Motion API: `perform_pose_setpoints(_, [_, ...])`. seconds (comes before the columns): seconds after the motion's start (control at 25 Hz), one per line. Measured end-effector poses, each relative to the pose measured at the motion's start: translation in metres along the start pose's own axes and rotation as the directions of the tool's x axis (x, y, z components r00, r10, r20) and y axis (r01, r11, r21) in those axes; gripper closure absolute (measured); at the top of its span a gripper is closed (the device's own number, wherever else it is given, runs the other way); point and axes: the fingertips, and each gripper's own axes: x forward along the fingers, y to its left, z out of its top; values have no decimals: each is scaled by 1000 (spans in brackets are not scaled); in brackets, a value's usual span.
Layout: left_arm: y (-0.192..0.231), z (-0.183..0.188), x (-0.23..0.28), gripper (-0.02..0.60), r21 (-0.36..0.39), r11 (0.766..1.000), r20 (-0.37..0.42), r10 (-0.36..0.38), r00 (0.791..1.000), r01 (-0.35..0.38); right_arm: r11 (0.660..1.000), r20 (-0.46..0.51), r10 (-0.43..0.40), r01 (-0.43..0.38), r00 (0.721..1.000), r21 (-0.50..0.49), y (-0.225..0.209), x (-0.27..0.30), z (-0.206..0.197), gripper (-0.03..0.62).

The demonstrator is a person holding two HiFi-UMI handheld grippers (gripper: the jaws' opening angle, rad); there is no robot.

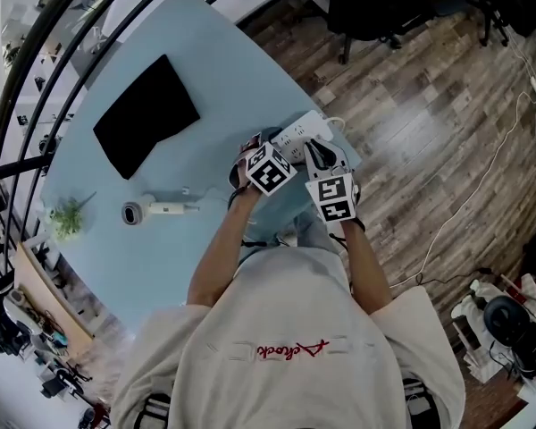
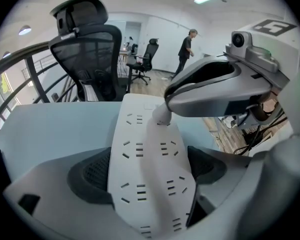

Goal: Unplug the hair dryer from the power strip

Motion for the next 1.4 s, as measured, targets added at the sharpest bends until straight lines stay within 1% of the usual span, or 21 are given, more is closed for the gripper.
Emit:
perform_pose_setpoints(0.12, [0,-2,2,124,19,1000,-9,-1,1000,2,999,65,-47,46,997,28,-13,-20,14,542])
perform_pose_setpoints(0.2, [0,-3,3,124,29,1000,-10,-6,1000,6,997,87,-70,68,994,24,-25,-26,24,542])
perform_pose_setpoints(0.32, [-3,-3,2,124,50,999,-1,-3,1000,3,997,103,-75,72,992,25,-31,-32,29,542])
perform_pose_setpoints(0.4, [-6,-4,-2,124,74,997,6,18,1000,-18,997,95,-65,62,993,37,-29,-35,23,542])
perform_pose_setpoints(0.48, [-8,0,-9,124,77,996,41,42,998,-45,997,87,-55,51,995,50,-24,-37,16,542])
perform_pose_setpoints(0.6, [-4,17,-27,124,64,994,143,83,986,-93,997,84,-53,49,995,54,-21,-39,8,542])
perform_pose_setpoints(0.68, [1,29,-46,125,40,989,222,129,966,-142,996,98,-64,58,993,63,-23,-42,8,542])
perform_pose_setpoints(0.76, [5,37,-65,126,-9,984,296,173,940,-178,995,126,-62,52,990,83,-23,-48,14,542])
perform_pose_setpoints(0.88, [-1,47,-82,129,-73,979,372,206,905,-193,993,181,-71,52,981,108,-25,-61,26,542])
perform_pose_setpoints(0.92, [-3,51,-88,133,-96,975,398,221,890,-199,992,202,-79,57,976,115,-27,-67,32,542])
perform_pose_setpoints(0.96, [-4,56,-96,158,-116,969,422,245,873,-216,991,222,-87,61,971,121,-28,-73,38,542])
perform_pose_setpoints(1.0, [-3,60,-104,235,-131,960,442,279,852,-246,990,241,-93,64,966,124,-30,-78,44,542])
perform_pose_setpoints(1.04, [-3,63,-114,387,-146,950,466,312,828,-276,990,257,-95,64,962,126,-32,-84,48,542])
perform_pose_setpoints(1.08, [-4,67,-122,484,-165,943,495,334,802,-290,990,270,-94,62,958,127,-34,-90,51,542])
perform_pose_setpoints(1.12, [-8,72,-130,531,-186,941,525,340,780,-284,990,280,-92,58,955,127,-35,-96,53,542])
perform_pose_setpoints(1.16, [-13,78,-135,568,-205,942,552,334,764,-264,990,290,-91,56,953,127,-37,-103,54,542])
perform_pose_setpoints(1.24, [-23,93,-143,574,-234,948,594,316,740,-218,990,312,-93,56,945,126,-42,-113,57,542])
perform_pose_setpoints(1.28, [-27,99,-145,575,-240,948,607,314,730,-208,991,324,-94,55,941,125,-45,-118,60,542])
perform_pose_setpoints(1.4, [-39,115,-153,575,-237,946,628,322,708,-221,992,355,-91,52,931,117,-49,-129,68,542])
